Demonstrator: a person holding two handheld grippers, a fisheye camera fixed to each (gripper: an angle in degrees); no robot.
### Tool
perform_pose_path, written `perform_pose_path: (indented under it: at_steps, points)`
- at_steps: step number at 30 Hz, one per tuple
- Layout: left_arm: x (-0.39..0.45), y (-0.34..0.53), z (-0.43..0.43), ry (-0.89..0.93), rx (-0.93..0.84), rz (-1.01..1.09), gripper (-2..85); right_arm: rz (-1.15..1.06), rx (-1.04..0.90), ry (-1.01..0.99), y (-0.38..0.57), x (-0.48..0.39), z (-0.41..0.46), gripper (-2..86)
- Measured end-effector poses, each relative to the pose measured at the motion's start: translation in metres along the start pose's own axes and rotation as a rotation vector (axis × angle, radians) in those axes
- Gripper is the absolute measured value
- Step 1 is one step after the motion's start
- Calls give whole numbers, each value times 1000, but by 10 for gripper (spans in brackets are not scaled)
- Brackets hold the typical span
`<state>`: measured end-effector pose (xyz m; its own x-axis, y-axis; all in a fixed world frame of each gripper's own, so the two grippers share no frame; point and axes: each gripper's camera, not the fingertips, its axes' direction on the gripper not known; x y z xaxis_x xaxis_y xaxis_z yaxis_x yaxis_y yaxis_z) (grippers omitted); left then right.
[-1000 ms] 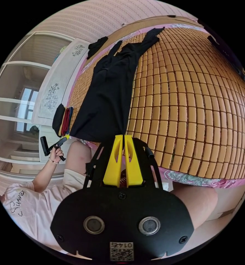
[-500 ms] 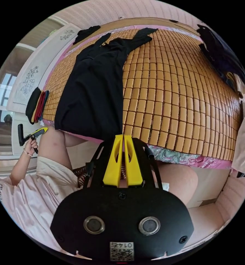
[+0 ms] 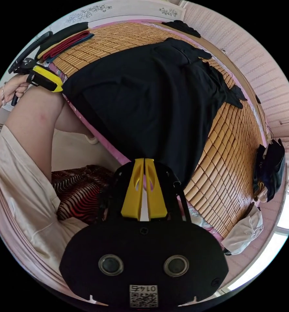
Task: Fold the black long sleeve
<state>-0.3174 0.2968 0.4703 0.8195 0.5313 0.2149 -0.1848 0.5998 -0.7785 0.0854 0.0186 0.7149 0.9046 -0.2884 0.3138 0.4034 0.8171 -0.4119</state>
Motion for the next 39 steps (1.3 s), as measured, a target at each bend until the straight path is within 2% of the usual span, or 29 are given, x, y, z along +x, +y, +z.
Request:
perform_pose_path:
  at_steps: [8,13,17,20,22,27,34,39]
  points:
    - [2,-18,10,9,-61,-1,54,-16,27,38,20,-3,-16,-9]
    - [9,-19,14,-12,-81,17,9,30,29,22,41,10,-14,1]
    - [18,-17,15,-46,-85,52,-6,-101,86,32,27,-21,-15,78]
    - [22,-11,13,-43,-69,66,-9,-222,87,37,7,-52,-6,94]
    - [20,-2,6,-27,-27,67,-10,-288,89,75,-5,-71,-1,87]
    - [14,16,-5,6,49,46,-10,-287,75,193,-14,-79,9,19]
    - [1,35,-16,40,109,2,-10,-299,109,135,18,-52,-21,-7]
    - [-7,46,-17,32,90,-3,-10,-321,136,105,40,-32,-39,-5]
